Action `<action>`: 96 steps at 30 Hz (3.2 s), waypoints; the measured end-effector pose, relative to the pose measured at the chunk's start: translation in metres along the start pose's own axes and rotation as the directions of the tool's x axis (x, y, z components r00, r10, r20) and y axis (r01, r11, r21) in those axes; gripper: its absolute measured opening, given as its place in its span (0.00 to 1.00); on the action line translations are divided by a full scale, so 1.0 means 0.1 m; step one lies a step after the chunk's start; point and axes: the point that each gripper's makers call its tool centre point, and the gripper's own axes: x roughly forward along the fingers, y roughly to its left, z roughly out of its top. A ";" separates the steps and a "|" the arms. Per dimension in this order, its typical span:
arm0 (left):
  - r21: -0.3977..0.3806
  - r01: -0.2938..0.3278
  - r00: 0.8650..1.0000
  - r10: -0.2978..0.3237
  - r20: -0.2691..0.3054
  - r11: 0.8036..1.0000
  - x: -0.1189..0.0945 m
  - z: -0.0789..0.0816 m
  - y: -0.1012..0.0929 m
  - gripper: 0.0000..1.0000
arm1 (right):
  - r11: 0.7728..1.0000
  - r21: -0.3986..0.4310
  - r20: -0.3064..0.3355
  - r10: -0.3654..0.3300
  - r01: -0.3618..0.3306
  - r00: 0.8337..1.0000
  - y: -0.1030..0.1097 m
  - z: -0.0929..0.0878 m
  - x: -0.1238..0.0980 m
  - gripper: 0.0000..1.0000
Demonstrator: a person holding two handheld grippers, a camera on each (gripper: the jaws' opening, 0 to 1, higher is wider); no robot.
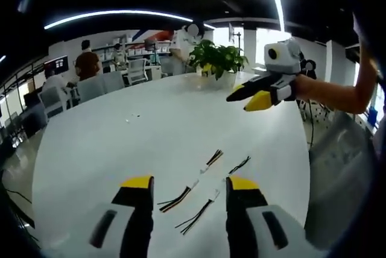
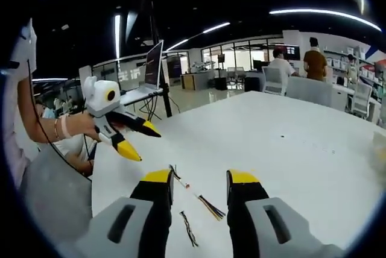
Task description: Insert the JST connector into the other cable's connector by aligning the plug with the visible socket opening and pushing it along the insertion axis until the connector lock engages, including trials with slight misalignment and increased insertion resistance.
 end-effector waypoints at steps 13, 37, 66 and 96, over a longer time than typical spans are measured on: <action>-0.047 0.034 0.999 -0.034 0.012 0.998 0.14 -0.06 -0.03 0.42 | 0.998 -0.024 -0.015 0.052 -0.052 0.999 -0.03 -0.14 0.17 0.29; 0.007 0.147 0.989 -0.147 -0.015 0.989 0.48 -0.28 0.01 0.29 | 0.976 -0.090 -0.076 0.193 -0.199 0.978 0.02 -0.41 0.44 0.25; 0.017 0.230 0.970 -0.230 0.084 0.973 0.73 -0.41 0.12 0.16 | 0.930 -0.105 -0.115 0.340 -0.352 0.933 0.01 -0.79 0.76 0.20; 0.087 0.370 0.919 -0.378 0.116 0.925 0.88 -0.49 -0.08 0.09 | 0.915 -0.146 -0.143 0.355 -0.375 0.924 -0.03 -1.00 0.89 0.16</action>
